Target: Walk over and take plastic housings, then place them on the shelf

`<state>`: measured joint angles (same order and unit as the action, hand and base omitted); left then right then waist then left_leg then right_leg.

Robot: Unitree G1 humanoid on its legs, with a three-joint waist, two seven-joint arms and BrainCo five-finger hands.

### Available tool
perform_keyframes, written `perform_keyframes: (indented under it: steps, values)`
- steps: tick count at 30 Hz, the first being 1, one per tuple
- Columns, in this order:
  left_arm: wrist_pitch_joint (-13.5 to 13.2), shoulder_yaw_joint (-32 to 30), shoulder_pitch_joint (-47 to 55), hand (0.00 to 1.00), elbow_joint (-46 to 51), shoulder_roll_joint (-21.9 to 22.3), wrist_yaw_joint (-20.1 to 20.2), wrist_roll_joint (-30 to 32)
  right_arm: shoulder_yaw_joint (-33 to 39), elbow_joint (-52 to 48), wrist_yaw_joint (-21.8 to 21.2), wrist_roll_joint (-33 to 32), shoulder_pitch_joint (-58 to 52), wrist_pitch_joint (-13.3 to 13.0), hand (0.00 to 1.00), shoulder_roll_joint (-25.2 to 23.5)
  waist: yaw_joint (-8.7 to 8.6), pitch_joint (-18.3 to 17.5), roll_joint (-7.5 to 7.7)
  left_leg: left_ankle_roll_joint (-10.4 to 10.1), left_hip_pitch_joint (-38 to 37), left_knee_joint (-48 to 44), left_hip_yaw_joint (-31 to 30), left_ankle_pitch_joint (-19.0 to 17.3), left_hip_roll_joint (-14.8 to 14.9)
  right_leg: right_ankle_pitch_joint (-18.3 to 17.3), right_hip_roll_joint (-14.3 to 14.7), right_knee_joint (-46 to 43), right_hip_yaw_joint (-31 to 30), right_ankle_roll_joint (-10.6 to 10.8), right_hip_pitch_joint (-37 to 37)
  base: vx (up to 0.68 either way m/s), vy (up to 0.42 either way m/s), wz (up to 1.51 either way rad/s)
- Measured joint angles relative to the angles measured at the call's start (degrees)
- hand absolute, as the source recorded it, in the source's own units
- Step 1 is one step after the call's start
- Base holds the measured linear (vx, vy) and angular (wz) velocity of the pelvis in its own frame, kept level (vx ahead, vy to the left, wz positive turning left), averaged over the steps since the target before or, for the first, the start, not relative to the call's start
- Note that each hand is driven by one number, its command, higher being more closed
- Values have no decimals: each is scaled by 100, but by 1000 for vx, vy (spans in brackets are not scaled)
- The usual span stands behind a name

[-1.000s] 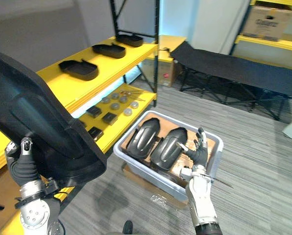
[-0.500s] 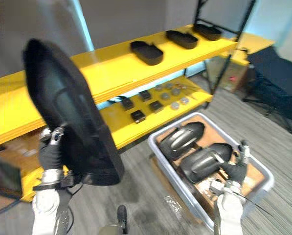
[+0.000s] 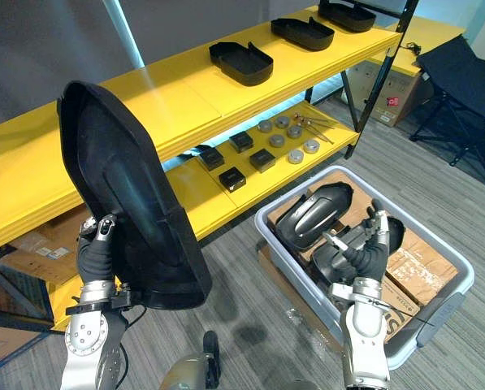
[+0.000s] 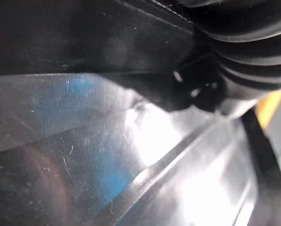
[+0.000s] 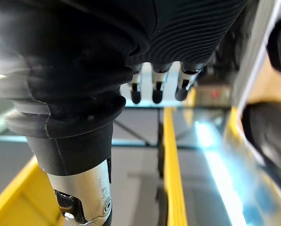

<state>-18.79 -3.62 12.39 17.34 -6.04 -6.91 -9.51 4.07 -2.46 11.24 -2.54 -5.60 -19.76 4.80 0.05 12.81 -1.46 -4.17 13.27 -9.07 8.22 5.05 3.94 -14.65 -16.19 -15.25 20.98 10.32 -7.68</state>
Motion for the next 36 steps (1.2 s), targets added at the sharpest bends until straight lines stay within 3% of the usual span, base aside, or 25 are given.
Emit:
perform_keyframes:
  steps: [4, 5, 6, 7, 8, 9, 10, 12, 13, 16, 18, 20, 21, 22, 26, 27, 30, 31, 34, 36]
  values:
    - [-27, -197, 122, 100, 287, 1, -151, 306, -85, 138, 229, 158, 81, 29, 0, -34, 127, 96, 13, 195, 412, -900, -112, -468, -87, -227, -183, -164, 230, -103, -80, 12, 78, 26]
    - [-46, -349, 124, 100, 397, -15, -155, 315, -61, 231, 305, 153, 72, 30, 0, -74, 181, 144, 96, 464, 455, -1501, 126, -877, -199, -302, -338, -233, 275, -258, -245, 172, 157, 14]
    - [-109, -451, 116, 100, 415, -1, -162, 325, -15, 258, 363, 131, 35, 28, 0, -26, 177, 130, 56, 485, 389, -1649, 204, -1248, -270, -256, -399, -824, 166, -375, -192, 250, 213, 52]
    - [-123, -529, 43, 100, 413, -35, -166, 334, 27, 303, 409, 134, -58, 20, 0, -38, 123, 138, 99, 479, 318, -1722, 92, -1394, -431, -48, -626, -1810, -204, -785, 168, 239, 172, 68]
    - [-123, -572, 39, 100, 462, -42, -166, 334, 82, 316, 427, 136, -84, 19, 0, -94, 70, 136, 124, 511, 148, -1532, -19, -1411, -541, 548, -684, -2568, -621, -1251, 587, 232, 193, 69]
    - [-122, -603, 41, 100, 487, -44, -168, 339, 94, 318, 432, 149, -82, 16, 0, -121, 63, 124, 130, 525, 54, -1387, -68, -1404, -568, 841, -660, -2809, -839, -1162, 758, 251, 147, 43]
    - [-122, -675, 23, 100, 527, -70, -190, 354, 89, 322, 442, 188, -83, -7, 0, -173, 54, 81, 168, 574, -10, -1210, -180, -1381, -581, 783, -466, -3091, -1114, -915, 970, 289, 102, 41]
    - [-114, -724, -158, 100, 488, -177, -326, 352, 105, 319, 475, 391, -67, -19, 0, -280, 48, 49, 288, 756, -240, -760, -482, -1255, -633, 73, 131, -3207, -1317, -650, 1401, 374, 62, 63]
    - [-102, -723, -213, 100, 428, -191, -363, 347, 177, 316, 537, 506, -71, -17, 0, -288, 43, 40, 306, 703, -510, -511, -580, -1195, -664, -148, 404, -2929, -1305, -663, 1487, 343, 27, 54]
    - [-95, -728, -368, 100, 416, -260, -396, 344, 510, 257, 659, 611, -21, -20, 0, -249, -44, -17, 267, 657, -930, -210, -801, -1174, -659, -250, 811, -1802, -1312, -759, 1775, 338, -10, 51]
    - [-87, -728, -568, 100, 400, -261, -394, 340, 727, 260, 707, 609, 77, -17, 0, -180, -110, -26, 248, 583, -1018, -98, -925, -1205, -606, -158, 823, -1195, -1332, -729, 2048, 297, -72, 49]
    - [-53, -759, -524, 100, 370, -274, -393, 335, 794, 253, 766, 610, 186, -16, 0, -138, -96, -49, 288, 349, -1219, -118, -875, -1350, -520, 498, 818, -360, -1333, -733, 2031, 297, -125, 5]
    - [-21, -783, -459, 100, 368, -318, -388, 335, 795, 245, 769, 607, 202, -16, 0, -117, -89, -146, 438, 163, -1351, -152, -760, -1481, -529, 1523, 771, 208, -1356, -779, 1947, 297, -202, -4]
    - [-18, -770, -398, 100, 321, -273, -347, 337, 804, 254, 771, 603, 214, -2, 0, -18, -92, -287, 381, 103, -1418, -171, -767, -1687, -401, 1703, 858, 378, -1342, -622, 1842, 313, -224, -7]
    - [17, -708, -262, 100, 300, -185, -265, 335, 865, 151, 775, 601, 248, 39, 0, 231, -98, -461, -52, -66, -1518, -167, -547, -1852, 110, 1791, 1392, 970, -1333, -805, 1528, 262, -182, -22]
    - [18, -697, -287, 100, 260, -181, -262, 340, 921, 112, 769, 602, 194, 46, 0, 209, -113, -449, -69, -84, -1471, -564, -456, -1857, 148, 1647, 1433, 986, -1354, -875, 1397, 219, -147, -13]
    - [20, -693, -324, 100, 36, -44, -287, 340, 1081, -99, 756, 600, 67, 18, 0, 254, -135, -297, -134, -36, -552, -3228, -426, -1701, 373, 1367, 1471, 1011, -1442, -1005, 887, 102, -42, -15]
    - [19, -689, -316, 100, -12, -18, -288, 341, 1126, -139, 753, 610, 50, -18, 0, 258, -106, -311, -179, -23, -439, -3420, -391, -1753, 446, 1340, 1476, 1021, -1471, -1011, 819, 114, 8, -34]
    - [-1, -683, -327, 100, -84, -28, -282, 405, 1273, -321, 756, 621, 44, -157, 0, 303, -129, -328, -211, 54, -304, -2371, -160, -1881, 559, 1290, 1275, 1168, -1623, -994, 660, 122, 51, -24]
    - [-16, -685, -349, 100, -83, -33, -288, 554, 1337, -382, 757, 617, 67, -282, 0, 384, -252, -341, -234, -85, -349, -1097, -156, -1641, 557, 1264, 1084, 1133, -1656, -841, 647, 204, 198, -12]
